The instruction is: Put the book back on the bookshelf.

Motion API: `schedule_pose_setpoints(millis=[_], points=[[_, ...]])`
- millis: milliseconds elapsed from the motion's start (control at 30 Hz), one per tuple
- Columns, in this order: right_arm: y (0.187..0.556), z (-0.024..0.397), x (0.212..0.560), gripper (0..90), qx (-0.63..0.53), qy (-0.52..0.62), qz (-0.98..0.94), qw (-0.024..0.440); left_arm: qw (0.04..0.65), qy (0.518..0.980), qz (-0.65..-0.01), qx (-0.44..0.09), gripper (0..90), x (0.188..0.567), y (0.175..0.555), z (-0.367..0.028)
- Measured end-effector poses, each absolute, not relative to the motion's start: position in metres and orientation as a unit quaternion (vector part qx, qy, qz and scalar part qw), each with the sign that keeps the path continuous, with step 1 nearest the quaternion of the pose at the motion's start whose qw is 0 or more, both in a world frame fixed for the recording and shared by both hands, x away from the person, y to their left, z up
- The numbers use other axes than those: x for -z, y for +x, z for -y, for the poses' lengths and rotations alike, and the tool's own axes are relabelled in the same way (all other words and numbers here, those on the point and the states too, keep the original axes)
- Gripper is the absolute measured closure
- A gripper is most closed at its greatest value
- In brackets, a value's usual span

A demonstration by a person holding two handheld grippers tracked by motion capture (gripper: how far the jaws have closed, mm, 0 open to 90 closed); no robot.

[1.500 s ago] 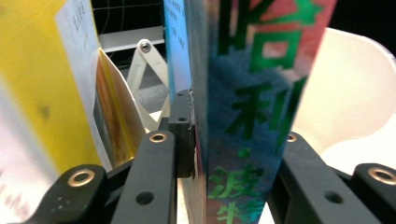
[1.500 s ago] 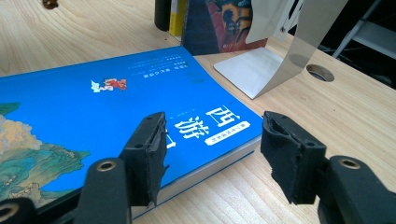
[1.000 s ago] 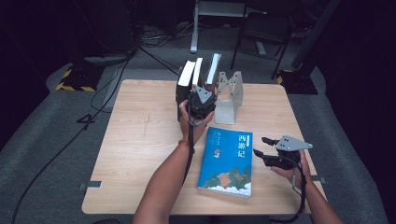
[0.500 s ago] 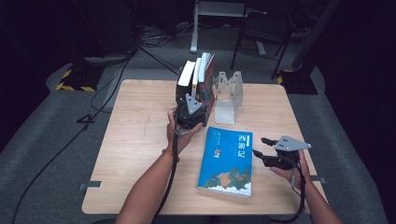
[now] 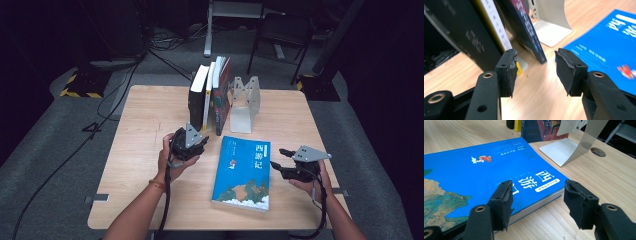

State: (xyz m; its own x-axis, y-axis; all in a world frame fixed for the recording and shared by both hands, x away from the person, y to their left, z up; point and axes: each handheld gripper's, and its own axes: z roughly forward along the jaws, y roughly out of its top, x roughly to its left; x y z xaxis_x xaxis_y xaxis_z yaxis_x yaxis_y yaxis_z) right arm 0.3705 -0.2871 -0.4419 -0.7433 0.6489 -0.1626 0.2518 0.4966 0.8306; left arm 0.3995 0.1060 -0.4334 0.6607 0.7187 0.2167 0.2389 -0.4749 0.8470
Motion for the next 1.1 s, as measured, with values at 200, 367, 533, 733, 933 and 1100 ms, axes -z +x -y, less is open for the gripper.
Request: schedule_pose_setpoints(millis=[200, 367, 533, 733, 933, 1100], points=[[0.368, 0.287, 0.441, 41.4, -0.417, 0.265, -0.838, 0.231, 0.4, 0.839, -0.272, -0.249, 47.4, 0.446, 0.381, -0.117], [0.364, 0.291, 0.44, 41.7, -0.413, 0.267, -0.84, 0.229, 0.401, 0.859, -0.249, -0.198, 43.2, 0.46, 0.368, -0.126], [0.357, 0.298, 0.442, 43.2, -0.414, 0.274, -0.84, 0.221, 0.392, 0.874, -0.233, -0.167, 39.7, 0.465, 0.355, -0.132], [0.343, 0.308, 0.452, 41.6, -0.397, 0.277, -0.851, 0.206, 0.376, 0.887, -0.226, -0.143, 33.0, 0.474, 0.337, -0.137], [0.323, 0.308, 0.464, 39.0, -0.387, 0.267, -0.867, 0.166, 0.365, 0.897, -0.226, -0.106, 29.4, 0.488, 0.309, -0.141], [0.31, 0.301, 0.471, 38.0, -0.377, 0.243, -0.881, 0.149, 0.354, 0.9, -0.237, -0.095, 28.9, 0.494, 0.297, -0.141]])
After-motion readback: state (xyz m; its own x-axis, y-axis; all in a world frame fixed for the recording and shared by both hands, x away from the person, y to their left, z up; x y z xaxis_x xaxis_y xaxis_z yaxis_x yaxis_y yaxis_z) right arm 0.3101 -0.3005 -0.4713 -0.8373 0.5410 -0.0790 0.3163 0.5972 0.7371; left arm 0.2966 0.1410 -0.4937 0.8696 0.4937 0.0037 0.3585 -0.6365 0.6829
